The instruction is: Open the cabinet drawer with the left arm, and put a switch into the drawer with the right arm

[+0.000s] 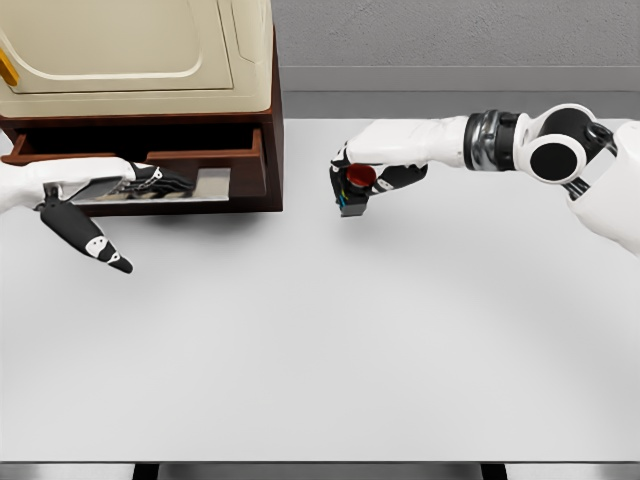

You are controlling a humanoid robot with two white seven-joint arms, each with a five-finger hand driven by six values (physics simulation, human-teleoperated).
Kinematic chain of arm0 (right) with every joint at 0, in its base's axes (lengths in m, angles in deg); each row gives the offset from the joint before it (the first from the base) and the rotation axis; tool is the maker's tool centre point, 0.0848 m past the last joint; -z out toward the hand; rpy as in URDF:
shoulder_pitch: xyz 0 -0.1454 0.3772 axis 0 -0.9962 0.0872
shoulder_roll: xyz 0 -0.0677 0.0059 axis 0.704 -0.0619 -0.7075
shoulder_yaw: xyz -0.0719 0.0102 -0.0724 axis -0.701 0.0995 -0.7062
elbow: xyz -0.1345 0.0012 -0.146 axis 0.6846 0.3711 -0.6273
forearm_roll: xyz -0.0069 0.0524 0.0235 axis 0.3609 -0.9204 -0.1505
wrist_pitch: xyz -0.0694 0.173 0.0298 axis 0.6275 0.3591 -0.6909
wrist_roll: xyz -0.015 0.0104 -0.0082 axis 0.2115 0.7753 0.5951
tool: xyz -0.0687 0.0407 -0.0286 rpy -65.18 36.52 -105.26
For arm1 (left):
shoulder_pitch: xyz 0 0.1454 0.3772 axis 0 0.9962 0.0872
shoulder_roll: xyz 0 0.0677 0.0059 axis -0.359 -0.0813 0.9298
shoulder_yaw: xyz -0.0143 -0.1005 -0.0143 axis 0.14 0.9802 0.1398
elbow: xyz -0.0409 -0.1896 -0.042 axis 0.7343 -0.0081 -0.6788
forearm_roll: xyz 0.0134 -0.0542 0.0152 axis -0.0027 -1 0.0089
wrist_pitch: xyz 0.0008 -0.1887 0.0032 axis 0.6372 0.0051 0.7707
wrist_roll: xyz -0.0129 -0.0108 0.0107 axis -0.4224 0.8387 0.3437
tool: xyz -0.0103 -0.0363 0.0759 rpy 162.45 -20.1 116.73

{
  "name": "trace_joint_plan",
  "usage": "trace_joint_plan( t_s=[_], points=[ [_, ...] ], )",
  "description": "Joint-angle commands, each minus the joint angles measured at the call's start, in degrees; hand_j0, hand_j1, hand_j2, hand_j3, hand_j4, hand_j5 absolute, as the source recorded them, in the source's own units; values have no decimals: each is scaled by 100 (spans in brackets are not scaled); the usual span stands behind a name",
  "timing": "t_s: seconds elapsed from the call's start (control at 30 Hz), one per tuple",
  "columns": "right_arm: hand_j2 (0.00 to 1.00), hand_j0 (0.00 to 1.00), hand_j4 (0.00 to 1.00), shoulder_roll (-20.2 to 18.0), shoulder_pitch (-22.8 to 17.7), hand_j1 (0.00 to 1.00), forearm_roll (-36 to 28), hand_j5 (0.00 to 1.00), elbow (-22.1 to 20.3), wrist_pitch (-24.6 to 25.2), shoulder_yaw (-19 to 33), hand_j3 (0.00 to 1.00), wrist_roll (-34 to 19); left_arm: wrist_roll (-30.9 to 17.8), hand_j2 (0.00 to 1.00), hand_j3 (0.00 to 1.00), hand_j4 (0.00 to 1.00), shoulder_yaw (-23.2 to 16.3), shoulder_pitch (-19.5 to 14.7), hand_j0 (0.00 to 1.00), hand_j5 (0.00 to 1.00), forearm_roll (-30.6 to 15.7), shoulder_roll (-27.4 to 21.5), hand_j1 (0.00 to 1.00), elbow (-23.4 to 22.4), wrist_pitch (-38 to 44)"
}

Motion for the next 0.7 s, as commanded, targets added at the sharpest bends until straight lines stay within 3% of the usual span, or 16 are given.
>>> trace_joint_plan(
  t_s=[0.0,0.47,0.67],
  points=[
    [48,48,48,-7,0,48,-22,48,-2,9,5,48,2,-37,100,100,100,-48,0,100,100,200,-52,100,-3,19],
    [48,48,48,20,79,48,-22,48,-28,0,14,48,2,-37,100,100,100,75,-17,100,100,174,-61,100,-3,-42],
    [48,48,48,99,325,48,-31,48,-37,71,14,48,2,-37,100,100,100,163,-17,100,100,121,-166,100,-3,-51]
  ],
)
